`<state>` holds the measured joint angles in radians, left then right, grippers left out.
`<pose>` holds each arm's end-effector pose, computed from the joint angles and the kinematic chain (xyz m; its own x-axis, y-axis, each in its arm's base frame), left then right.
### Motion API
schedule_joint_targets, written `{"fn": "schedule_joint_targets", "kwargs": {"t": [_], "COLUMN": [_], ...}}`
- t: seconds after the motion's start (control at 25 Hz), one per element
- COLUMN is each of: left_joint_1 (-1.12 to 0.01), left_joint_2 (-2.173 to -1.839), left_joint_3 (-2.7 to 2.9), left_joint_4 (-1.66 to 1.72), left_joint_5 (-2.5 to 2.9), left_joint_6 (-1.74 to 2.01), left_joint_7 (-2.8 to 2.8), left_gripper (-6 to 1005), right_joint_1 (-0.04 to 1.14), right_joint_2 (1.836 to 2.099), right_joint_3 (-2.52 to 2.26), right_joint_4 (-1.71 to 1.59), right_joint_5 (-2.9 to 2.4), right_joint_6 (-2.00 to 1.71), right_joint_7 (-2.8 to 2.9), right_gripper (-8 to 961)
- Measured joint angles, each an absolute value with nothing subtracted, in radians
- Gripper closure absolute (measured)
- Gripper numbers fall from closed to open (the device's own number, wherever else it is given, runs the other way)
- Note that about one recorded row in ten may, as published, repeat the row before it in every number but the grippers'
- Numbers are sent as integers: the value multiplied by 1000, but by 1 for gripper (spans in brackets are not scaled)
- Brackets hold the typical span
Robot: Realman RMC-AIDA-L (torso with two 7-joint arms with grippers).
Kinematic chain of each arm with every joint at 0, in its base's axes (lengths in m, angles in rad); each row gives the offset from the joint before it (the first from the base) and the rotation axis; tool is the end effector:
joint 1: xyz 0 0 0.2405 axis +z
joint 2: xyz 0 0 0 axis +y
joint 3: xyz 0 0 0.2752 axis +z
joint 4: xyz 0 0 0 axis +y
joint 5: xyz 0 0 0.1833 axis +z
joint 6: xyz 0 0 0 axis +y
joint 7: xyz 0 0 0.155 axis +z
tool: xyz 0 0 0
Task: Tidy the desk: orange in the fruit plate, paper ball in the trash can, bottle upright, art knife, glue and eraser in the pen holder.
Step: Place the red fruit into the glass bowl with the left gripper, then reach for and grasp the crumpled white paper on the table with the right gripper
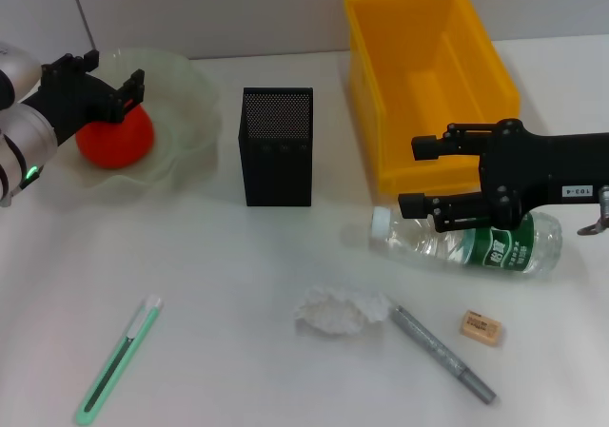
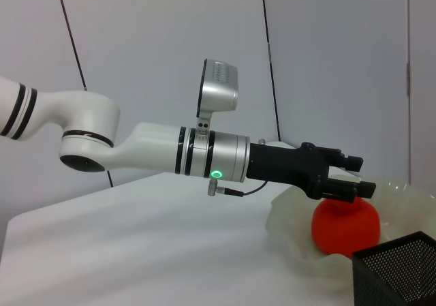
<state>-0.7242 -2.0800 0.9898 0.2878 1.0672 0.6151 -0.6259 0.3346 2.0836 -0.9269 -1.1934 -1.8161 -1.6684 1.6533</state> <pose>-0.2682 0.4390 -0.0277 0.8817 0.1805 0.4359 0.4688 -0.4406 -0.7656 0.2234 0.2935 0.0283 0.8484 -0.2294 -0.4770 -0.3517 -0.9178 -0.1841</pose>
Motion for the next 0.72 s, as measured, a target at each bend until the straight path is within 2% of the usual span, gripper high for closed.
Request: {"fn": "schedule_joint_targets", "kwargs": {"t": [0.32, 0.56, 0.72], "left_joint_1": [-745, -734, -657], "left_joint_2": [-2080, -2079, -2074], "left_joint_3": [1009, 1072, 1136], "left_joint_4": [245, 260, 335], "left_joint_5": [973, 976, 973], "left_joint_6": [618, 658, 772], "left_joint_7": [-523, -579, -626], "left_gripper": [198, 171, 168], "right_joint_1": [324, 308, 301], "right_joint_2": [2083, 2082, 2080], "right_joint_3": [-925, -925, -910], "right_joint_4": [-1194, -1202, -1201], "right_joint_5": [-1816, -1816, -1816], "right_joint_6": [-1678, -1684, -1685], "right_joint_7": [1653, 1655, 1656], "right_gripper": [161, 162, 162]}}
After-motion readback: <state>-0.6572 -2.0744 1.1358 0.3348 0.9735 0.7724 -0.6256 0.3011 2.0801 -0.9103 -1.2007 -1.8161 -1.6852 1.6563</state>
